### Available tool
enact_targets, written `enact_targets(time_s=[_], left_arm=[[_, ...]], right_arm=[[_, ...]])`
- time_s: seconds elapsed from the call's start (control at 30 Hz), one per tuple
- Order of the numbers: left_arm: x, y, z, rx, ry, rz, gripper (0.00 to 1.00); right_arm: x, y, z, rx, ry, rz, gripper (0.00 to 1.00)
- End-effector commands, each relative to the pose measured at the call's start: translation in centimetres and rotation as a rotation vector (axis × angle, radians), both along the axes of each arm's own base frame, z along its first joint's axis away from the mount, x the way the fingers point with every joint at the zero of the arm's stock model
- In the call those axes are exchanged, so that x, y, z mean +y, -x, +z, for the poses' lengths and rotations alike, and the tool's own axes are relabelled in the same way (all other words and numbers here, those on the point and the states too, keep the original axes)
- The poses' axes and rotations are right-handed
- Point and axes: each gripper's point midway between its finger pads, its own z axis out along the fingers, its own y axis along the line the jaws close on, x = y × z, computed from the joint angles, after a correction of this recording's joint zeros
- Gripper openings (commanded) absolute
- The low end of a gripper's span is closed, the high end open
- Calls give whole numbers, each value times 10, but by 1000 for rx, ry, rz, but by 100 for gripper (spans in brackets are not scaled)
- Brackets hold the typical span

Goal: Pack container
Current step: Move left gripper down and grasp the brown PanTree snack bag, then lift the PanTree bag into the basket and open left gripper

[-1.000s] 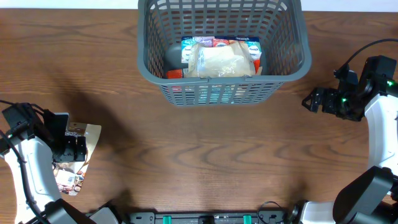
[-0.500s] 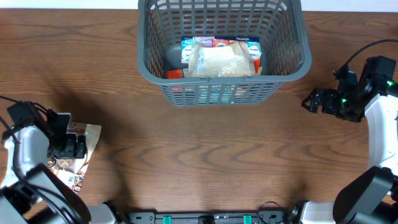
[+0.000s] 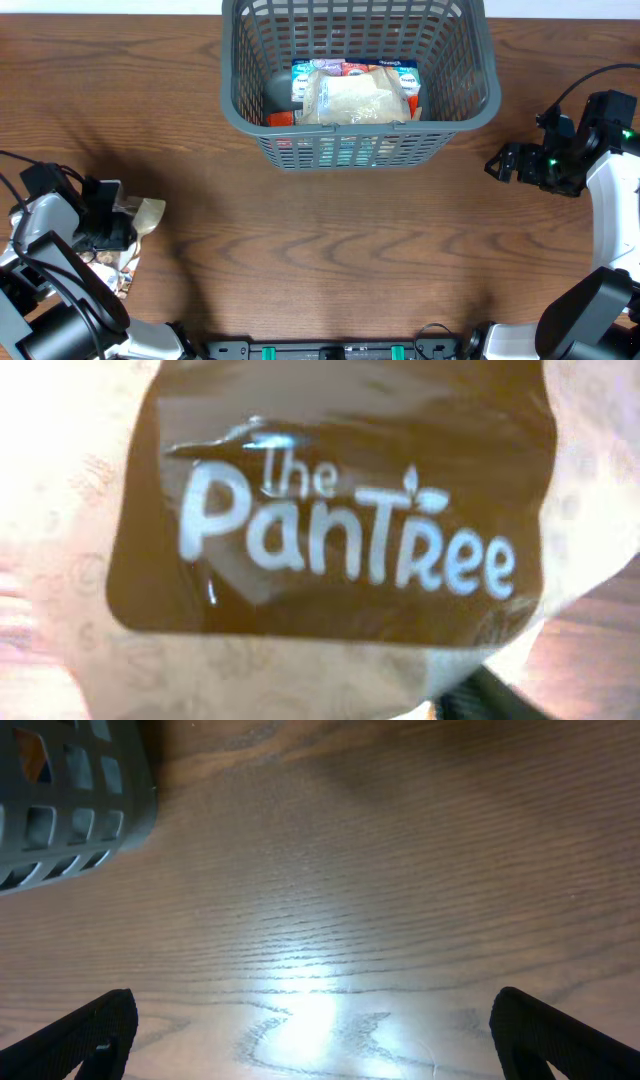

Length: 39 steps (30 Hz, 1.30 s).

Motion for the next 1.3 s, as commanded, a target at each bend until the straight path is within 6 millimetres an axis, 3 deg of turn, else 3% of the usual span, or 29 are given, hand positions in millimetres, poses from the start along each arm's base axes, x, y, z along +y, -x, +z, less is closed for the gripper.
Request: enact_targets(time_s=[0.0, 0.13, 0.27, 0.5, 0.67, 0.8, 1.03, 1.27], left_arm=[[-3, 5, -12, 30, 24, 3, 42], [-4, 4, -12, 25, 29, 2, 29], [-3, 3, -12, 22, 27, 1, 6], [-10, -4, -9, -16, 64, -1, 6], [-11, -20, 9, -57, 46, 22, 6], [-15, -38, 36, -121, 9, 1, 6], [-24, -73, 107, -260, -41, 14, 6], [-70, -105, 186, -369, 30, -117, 6]], right_arm=[[2, 1, 5, -11, -1, -6, 99], [2, 2, 5, -7, -3, -6, 99], [3, 3, 4, -2, -5, -6, 99], [3, 4, 4, 0, -6, -6, 99], [3, 3, 4, 0, -6, -6, 99], [3, 4, 4, 0, -6, -6, 99], [3, 3, 4, -1, -6, -6, 99], [3, 3, 4, -1, -6, -6, 99]])
